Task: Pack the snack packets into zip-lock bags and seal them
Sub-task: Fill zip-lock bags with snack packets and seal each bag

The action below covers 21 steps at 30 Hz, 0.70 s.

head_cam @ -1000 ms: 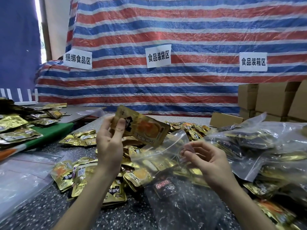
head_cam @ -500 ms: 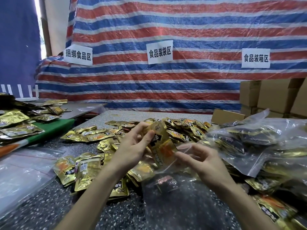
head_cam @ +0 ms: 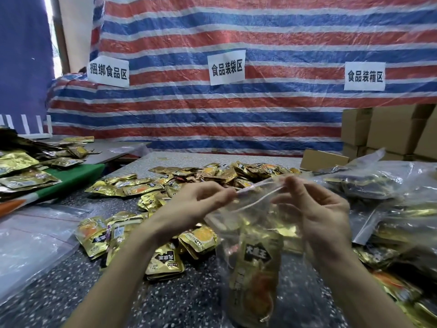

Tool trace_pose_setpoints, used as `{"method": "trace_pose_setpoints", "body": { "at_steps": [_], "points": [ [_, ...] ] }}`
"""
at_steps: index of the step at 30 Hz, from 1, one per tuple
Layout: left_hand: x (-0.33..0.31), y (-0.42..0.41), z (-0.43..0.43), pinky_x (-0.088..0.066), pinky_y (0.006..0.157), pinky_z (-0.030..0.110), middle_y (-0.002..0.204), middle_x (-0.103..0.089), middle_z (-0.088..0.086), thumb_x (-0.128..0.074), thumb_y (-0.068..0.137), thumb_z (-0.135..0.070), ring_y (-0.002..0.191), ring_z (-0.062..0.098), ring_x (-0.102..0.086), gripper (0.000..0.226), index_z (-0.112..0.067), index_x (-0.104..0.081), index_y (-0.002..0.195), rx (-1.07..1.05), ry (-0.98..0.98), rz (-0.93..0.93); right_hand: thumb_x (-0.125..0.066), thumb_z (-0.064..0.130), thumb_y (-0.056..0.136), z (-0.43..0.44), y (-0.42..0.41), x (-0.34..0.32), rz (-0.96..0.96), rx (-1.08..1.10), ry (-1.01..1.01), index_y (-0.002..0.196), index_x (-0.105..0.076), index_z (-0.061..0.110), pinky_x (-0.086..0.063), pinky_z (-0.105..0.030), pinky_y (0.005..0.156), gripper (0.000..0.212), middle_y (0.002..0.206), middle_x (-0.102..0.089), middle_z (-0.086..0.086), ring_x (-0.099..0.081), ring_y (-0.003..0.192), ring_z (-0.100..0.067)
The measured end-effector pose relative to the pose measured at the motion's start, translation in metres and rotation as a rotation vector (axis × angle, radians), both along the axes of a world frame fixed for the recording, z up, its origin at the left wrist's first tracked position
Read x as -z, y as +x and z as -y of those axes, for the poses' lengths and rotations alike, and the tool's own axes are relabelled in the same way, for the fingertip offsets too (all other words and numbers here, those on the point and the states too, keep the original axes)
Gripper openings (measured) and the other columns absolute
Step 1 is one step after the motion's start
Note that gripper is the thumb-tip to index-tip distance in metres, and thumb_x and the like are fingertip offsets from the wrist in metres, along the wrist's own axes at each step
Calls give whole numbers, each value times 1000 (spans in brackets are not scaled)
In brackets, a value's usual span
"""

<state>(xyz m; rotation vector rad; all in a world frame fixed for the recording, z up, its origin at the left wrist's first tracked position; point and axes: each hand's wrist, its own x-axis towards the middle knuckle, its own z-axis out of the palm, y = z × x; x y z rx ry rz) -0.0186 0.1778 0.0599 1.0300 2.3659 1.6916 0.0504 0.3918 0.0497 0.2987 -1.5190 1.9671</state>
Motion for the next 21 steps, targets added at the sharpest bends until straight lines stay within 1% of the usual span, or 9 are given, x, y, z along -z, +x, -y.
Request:
{"method": "trace_pose_setpoints", "body": {
  "at_steps": [3,6,10,11,13,14,15,17,21],
  "points": [
    [-2,0,11,-53,57,23,86,-74,7,-68,82,-52,71,17,-67,41,-12,-74,88,118,66,59,-75,41,61,-2,3,-4,-7,18,-40,73,-80,20,-56,-22,55,24,72,-75,-5,-69,59,-15],
    [-1,0,5,-54,56,24,75,-72,4,-67,80,-45,63,16,-66,29,-17,-77,79,84,217,5,-74,41,61,-1,4,-5,-7,12,-27,69,-79,22,-57,-23,57,21,73,-75,-3,-69,60,-15],
    [5,-9,-5,-55,62,28,79,-72,8,-39,87,-71,71,21,-68,66,-15,-72,74,-96,346,126,-73,40,67,-4,3,-6,4,29,-23,70,-79,22,-57,-22,58,19,73,-75,-4,-70,61,-15],
    [11,-14,-3,-53,63,29,78,-71,7,-37,95,-61,72,22,-66,63,-11,-68,76,-191,256,57,-72,37,69,-5,2,-6,18,35,-11,70,-79,21,-56,-22,57,18,73,-75,-5,-70,62,-16],
    [21,-25,9,-51,68,28,83,-67,2,-52,100,-36,77,19,-63,33,-12,-63,80,-328,-186,-193,-70,33,72,-6,0,-2,62,47,31,71,-79,17,-56,-21,55,18,73,-75,-8,-71,61,-17],
    [24,-28,15,-52,72,28,92,-64,-2,-61,94,-30,82,15,-62,14,-18,-61,87,-278,-430,-214,-70,31,75,-6,-1,1,84,51,53,73,-78,15,-55,-20,54,18,73,-75,-9,-71,61,-18],
    [28,-30,20,-53,79,29,103,-59,-4,-69,86,-29,91,12,-59,15,-25,-58,95,-180,-630,-142,-69,29,77,-6,-2,3,100,54,68,77,-77,11,-54,-20,53,19,72,-75,-10,-72,60,-18],
    [37,-32,21,-50,93,32,121,-45,-8,-81,70,-33,109,11,-48,54,-35,-46,111,-49,-833,33,-69,28,78,-6,-4,5,117,56,69,80,-76,8,-54,-19,51,22,72,-76,-10,-72,58,-18],
    [51,-32,8,-33,114,41,143,-25,-11,-86,70,-31,134,14,-25,99,-36,-21,145,-213,-962,-154,-70,31,76,-7,-6,7,137,45,52,71,-79,15,-55,-20,52,19,73,-76,-11,-73,58,-19]
  ]
}}
